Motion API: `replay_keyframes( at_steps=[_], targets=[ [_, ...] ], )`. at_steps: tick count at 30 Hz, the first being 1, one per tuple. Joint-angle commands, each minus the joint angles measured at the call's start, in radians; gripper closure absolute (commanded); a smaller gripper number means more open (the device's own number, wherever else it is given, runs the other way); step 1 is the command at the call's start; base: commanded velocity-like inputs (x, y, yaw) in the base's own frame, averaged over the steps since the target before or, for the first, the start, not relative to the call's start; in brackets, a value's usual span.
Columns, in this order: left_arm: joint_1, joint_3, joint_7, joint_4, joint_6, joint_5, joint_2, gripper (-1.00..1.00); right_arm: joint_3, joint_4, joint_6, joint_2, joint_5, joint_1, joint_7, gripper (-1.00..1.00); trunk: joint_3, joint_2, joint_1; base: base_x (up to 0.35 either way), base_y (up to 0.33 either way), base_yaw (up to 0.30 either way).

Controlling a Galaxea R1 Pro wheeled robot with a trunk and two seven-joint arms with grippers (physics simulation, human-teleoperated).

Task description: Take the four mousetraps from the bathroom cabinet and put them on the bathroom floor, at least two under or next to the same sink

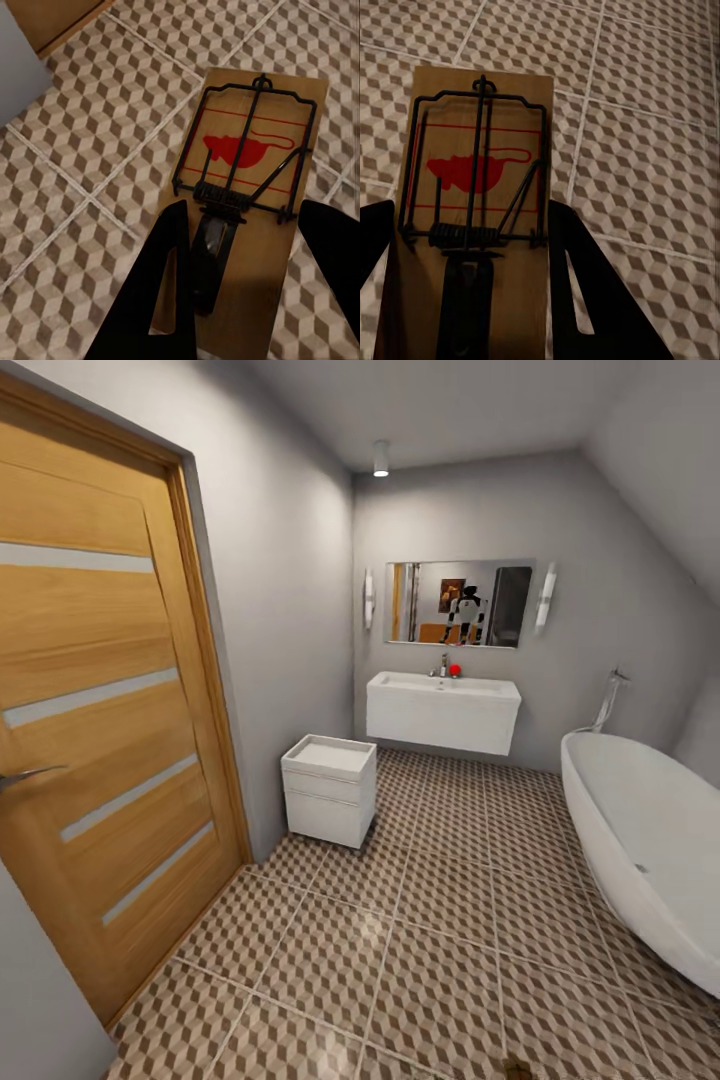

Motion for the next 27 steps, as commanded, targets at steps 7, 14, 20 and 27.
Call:
replay_keyframes(
  at_steps=[7, 14, 20, 27],
  targets=[
    [-0.001, -0.007, -0.002, 0.003, -0.004, 0.006, 0.000, 1.00, 0.009, 0.004, -0.005, 0.001, -0.009, -0.002, 0.001, 1.00, -0.002, -0.002, 0.001, 0.000, 0.000, -0.275],
    [-0.001, -0.007, -0.002, 0.003, -0.004, 0.006, 0.000, 1.00, 0.009, 0.004, -0.005, 0.001, -0.010, -0.002, 0.001, 1.00, -0.002, -0.002, 0.001, 0.000, 0.000, -0.275],
    [-0.001, -0.007, -0.002, 0.003, -0.004, 0.006, 0.000, 1.00, 0.009, 0.004, -0.005, 0.001, -0.010, -0.002, 0.001, 1.00, -0.002, -0.002, 0.001, 0.000, 0.000, -0.275],
    [-0.001, -0.007, -0.002, 0.003, -0.004, 0.006, 0.001, 1.00, 0.009, 0.004, -0.005, 0.001, -0.010, -0.002, 0.001, 1.00, -0.002, -0.002, 0.001, 0.000, 0.000, -0.275]
  ],
)
